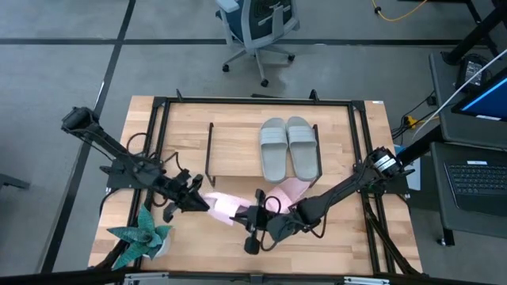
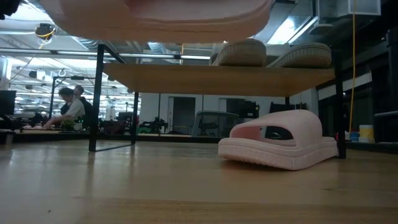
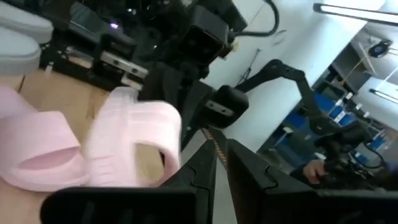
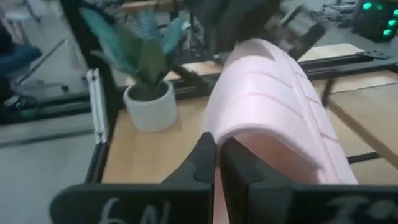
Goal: Pick and place slides into the shelf
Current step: Put the left pink slide on the shelf
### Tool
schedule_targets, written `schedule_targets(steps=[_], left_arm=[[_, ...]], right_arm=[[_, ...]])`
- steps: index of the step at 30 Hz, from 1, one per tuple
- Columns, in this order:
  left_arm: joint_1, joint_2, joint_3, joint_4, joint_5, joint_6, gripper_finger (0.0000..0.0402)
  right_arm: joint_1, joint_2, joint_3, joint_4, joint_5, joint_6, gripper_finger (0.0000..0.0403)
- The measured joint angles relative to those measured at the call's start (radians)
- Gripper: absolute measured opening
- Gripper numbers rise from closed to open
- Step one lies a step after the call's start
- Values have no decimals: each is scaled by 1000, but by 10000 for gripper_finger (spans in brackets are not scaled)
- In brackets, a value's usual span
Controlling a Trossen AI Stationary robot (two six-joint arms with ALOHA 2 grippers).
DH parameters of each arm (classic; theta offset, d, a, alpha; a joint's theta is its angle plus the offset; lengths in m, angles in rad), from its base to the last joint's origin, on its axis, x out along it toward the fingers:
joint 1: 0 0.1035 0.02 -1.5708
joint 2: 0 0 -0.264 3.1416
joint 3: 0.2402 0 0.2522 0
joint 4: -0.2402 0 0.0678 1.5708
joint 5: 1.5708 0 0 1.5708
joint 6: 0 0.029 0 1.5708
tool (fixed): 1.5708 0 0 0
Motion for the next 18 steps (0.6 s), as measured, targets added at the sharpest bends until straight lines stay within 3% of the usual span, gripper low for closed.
schedule_targets(steps=[9,18], left_arm=[[-43,-82,-1,0,-8,77,31],[-74,-120,-1,-13,-10,225,31]], right_arm=[[22,0,118,-205,2,-56,11],[22,-1,316,-621,-6,-78,10]])
